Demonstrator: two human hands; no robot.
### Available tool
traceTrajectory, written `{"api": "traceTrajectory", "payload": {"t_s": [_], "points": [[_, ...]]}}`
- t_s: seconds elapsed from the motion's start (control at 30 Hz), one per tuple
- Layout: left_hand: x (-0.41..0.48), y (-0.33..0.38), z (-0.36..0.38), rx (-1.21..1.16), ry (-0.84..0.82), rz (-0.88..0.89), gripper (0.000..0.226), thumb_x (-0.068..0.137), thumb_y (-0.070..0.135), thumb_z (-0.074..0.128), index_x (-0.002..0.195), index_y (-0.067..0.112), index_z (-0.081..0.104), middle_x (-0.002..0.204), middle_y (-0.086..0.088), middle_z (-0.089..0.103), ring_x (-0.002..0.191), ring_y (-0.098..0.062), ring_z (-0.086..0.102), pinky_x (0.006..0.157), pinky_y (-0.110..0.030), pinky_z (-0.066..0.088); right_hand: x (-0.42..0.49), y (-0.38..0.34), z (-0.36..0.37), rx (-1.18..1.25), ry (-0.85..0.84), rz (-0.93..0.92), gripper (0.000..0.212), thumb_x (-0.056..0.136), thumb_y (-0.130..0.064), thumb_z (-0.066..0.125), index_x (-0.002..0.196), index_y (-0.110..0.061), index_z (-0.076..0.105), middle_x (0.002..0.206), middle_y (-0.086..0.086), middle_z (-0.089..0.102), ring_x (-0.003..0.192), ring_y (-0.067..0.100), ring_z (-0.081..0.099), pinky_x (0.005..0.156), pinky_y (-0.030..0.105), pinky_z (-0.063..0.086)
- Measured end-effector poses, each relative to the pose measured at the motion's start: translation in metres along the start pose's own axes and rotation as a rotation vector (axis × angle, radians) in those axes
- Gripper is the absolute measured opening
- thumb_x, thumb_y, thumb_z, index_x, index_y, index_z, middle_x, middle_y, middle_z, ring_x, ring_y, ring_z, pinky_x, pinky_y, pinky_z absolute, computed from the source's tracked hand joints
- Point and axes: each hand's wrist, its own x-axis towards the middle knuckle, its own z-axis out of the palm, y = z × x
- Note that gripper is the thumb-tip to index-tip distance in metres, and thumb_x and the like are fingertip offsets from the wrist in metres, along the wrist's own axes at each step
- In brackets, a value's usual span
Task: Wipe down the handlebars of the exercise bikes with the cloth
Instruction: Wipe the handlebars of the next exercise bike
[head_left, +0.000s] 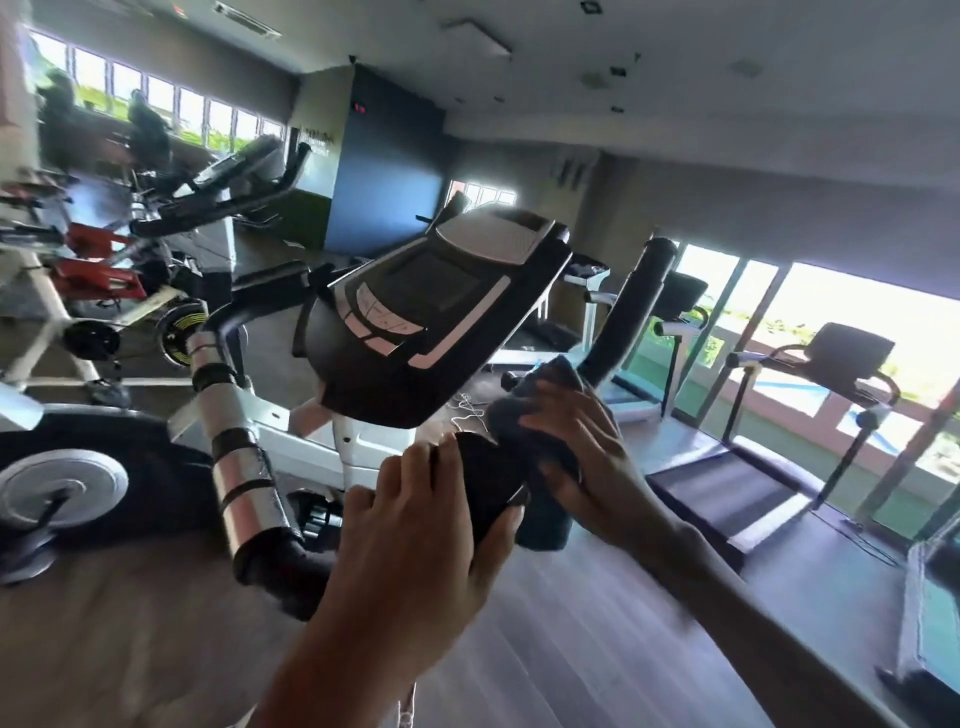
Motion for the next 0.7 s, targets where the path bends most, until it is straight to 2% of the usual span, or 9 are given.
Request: {"api": "traceTrajectory", "payload": {"t_s": [0.07,0.17,0.3,0.43,0.53,0.6,0.7], "points": [[0.000,0.000,0.000,0.001,-0.018,0.000,0.070,0.091,0.061,0.034,0.122,0.003,0.059,0.100,-0.009,0.063,0.087,-0.029,0.065,0.064,-0.045,0.053,-0.002,0.000,-0.001,0.019,-0.031,-0.066,0.035,0.087,-0.021,0.060,0.122,-0.014,0.054,0.131,0.007,0.059,0.133,0.026,0.046,0.106,0.052,0.039],[0.001,-0.002,0.001,0.017,-0.044,0.015,0.075,0.092,0.062,0.031,0.127,0.000,0.057,0.104,-0.010,0.064,0.092,-0.030,0.065,0.068,-0.045,0.053,0.010,0.019,-0.007,-0.016,-0.036,-0.038,0.039,0.089,-0.032,0.060,0.124,-0.018,0.052,0.131,0.004,0.059,0.133,0.022,0.046,0.104,0.051,0.040],[0.000,-0.002,0.000,0.005,-0.055,0.020,0.075,0.093,0.064,0.029,0.131,0.004,0.055,0.110,-0.006,0.063,0.098,-0.028,0.063,0.073,-0.044,0.053,0.006,0.018,0.005,0.029,0.054,0.007,0.035,0.091,-0.033,0.056,0.121,-0.017,0.053,0.126,0.004,0.061,0.132,0.022,0.046,0.108,0.049,0.036],[0.000,0.000,-0.004,-0.011,-0.070,0.010,0.073,0.093,0.066,0.027,0.132,0.009,0.053,0.111,-0.003,0.062,0.099,-0.026,0.063,0.074,-0.045,0.053,0.010,0.036,0.000,-0.015,0.059,-0.055,0.035,0.096,-0.042,0.048,0.121,-0.018,0.053,0.125,0.003,0.061,0.129,0.020,0.048,0.109,0.042,0.035],[0.000,-0.002,-0.004,-0.035,-0.065,0.005,0.078,0.091,0.068,0.025,0.136,0.010,0.051,0.116,-0.002,0.061,0.105,-0.024,0.061,0.081,-0.045,0.053,0.017,0.043,-0.002,-0.010,0.136,0.028,0.032,0.094,-0.037,0.049,0.119,-0.018,0.055,0.121,0.004,0.062,0.124,0.023,0.051,0.104,0.048,0.039],[-0.002,0.000,-0.005,-0.043,-0.061,-0.002,0.075,0.091,0.068,0.027,0.135,0.012,0.050,0.115,0.000,0.061,0.104,-0.022,0.061,0.082,-0.042,0.053,0.009,0.032,0.006,0.020,0.154,-0.035,0.030,0.092,-0.032,0.053,0.118,-0.017,0.055,0.123,0.004,0.063,0.126,0.023,0.050,0.106,0.047,0.037],[0.000,0.003,-0.008,-0.105,-0.066,-0.026,0.077,0.087,0.072,0.025,0.137,0.018,0.048,0.120,0.006,0.058,0.109,-0.012,0.055,0.090,-0.034,0.045,0.005,0.031,0.001,0.033,0.067,-0.149,0.031,0.095,-0.033,0.052,0.121,-0.017,0.054,0.126,0.002,0.061,0.129,0.018,0.049,0.107,0.040,0.038]]}}
